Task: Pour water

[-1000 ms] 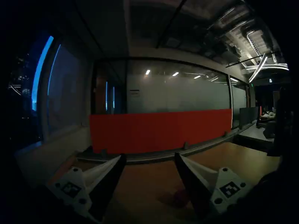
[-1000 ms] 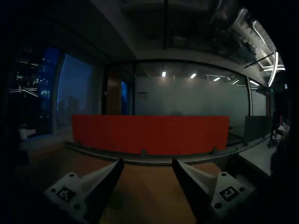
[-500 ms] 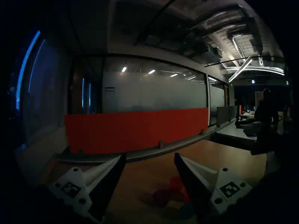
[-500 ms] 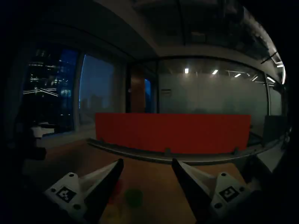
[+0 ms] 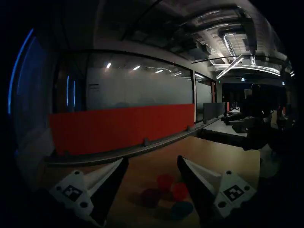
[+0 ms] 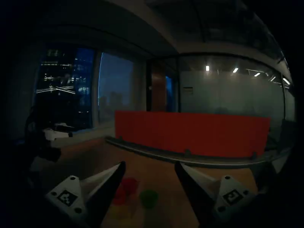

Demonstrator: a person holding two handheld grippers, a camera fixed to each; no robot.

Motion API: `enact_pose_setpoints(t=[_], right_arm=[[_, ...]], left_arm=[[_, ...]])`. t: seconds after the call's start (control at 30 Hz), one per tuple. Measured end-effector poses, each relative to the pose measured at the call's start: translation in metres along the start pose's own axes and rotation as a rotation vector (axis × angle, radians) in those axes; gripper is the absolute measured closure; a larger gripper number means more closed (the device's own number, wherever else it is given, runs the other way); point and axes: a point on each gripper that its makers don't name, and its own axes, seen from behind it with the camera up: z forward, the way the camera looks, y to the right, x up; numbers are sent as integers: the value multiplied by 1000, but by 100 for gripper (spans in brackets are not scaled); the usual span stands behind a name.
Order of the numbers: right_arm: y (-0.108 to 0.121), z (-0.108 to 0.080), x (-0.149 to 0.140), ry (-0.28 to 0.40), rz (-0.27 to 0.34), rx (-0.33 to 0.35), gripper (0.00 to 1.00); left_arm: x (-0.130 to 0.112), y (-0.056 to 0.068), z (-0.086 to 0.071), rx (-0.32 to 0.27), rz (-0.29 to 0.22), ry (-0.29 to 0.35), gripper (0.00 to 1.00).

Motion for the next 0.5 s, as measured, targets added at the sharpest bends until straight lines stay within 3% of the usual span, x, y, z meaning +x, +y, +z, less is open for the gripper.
enact_pose_setpoints(t=[0.27,0.5], right_arm=[[-5,5,-16,-68,-25,41,0],[-3,9,-27,-113,-30,55,0]], left_arm=[[-9,14,-1,-75,-15,-17,5],[-23,19,2,-120,-22,-48,5]])
